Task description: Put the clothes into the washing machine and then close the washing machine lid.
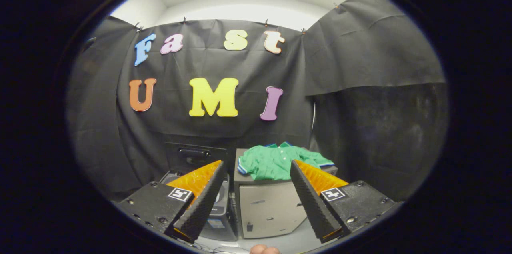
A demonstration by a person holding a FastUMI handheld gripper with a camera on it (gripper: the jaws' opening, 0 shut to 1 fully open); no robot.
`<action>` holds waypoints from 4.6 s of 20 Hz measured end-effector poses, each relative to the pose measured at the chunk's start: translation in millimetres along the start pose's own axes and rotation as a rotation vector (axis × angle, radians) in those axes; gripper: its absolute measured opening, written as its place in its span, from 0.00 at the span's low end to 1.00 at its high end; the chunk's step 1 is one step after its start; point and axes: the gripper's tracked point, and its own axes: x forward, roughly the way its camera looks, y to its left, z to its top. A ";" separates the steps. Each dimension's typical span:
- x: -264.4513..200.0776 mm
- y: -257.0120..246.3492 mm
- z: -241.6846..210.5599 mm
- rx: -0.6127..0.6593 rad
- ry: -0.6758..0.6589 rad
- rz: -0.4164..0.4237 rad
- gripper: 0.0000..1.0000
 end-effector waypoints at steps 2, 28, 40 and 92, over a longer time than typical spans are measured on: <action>29.8 -12.6 5.5 -0.018 0.003 0.017 1.00; 327.2 -111.2 -127.6 -0.110 0.611 0.118 1.00; 323.4 -89.7 -133.8 -0.005 0.646 0.218 0.28; 286.3 329.6 1.9 0.062 0.501 0.844 0.04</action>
